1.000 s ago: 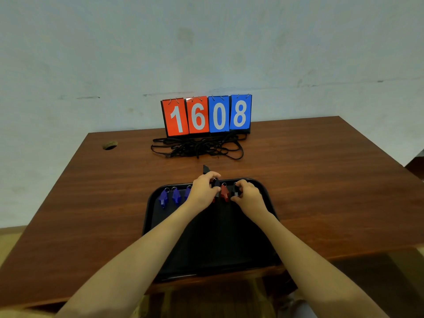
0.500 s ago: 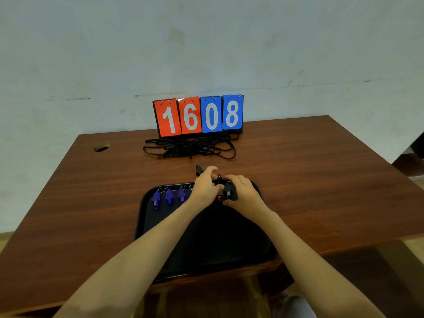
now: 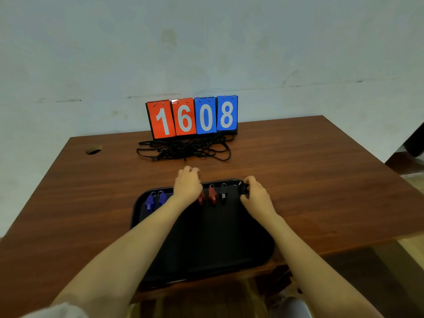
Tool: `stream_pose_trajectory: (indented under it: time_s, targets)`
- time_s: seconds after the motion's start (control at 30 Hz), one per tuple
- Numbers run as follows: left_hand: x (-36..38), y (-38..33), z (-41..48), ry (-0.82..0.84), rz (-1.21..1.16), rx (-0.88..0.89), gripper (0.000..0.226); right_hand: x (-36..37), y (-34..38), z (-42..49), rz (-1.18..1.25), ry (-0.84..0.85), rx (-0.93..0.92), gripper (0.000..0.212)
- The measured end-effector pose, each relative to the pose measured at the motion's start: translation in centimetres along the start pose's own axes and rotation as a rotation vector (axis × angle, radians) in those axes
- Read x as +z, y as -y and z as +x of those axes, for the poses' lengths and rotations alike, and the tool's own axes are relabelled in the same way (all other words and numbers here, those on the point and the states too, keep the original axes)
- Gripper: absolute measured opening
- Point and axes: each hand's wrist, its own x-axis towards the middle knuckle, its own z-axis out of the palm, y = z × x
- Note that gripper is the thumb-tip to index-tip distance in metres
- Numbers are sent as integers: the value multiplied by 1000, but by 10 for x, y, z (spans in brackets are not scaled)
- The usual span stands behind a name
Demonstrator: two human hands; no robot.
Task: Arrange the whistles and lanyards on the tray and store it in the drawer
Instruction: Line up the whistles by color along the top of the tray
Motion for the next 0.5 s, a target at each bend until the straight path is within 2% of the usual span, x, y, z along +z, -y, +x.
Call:
stream_pose_trajectory:
  time_s: [0.1, 0.17, 0.5]
  targets:
    - [-2, 19, 15, 79, 278, -31, 44, 2, -4, 4, -62, 35, -10, 23]
    - [0, 24, 26, 118, 344, -35, 45, 4, -5, 7, -92, 59, -29, 25]
    - [12, 29, 54, 185, 261, -17, 52, 13, -5, 21, -89, 73, -83, 34]
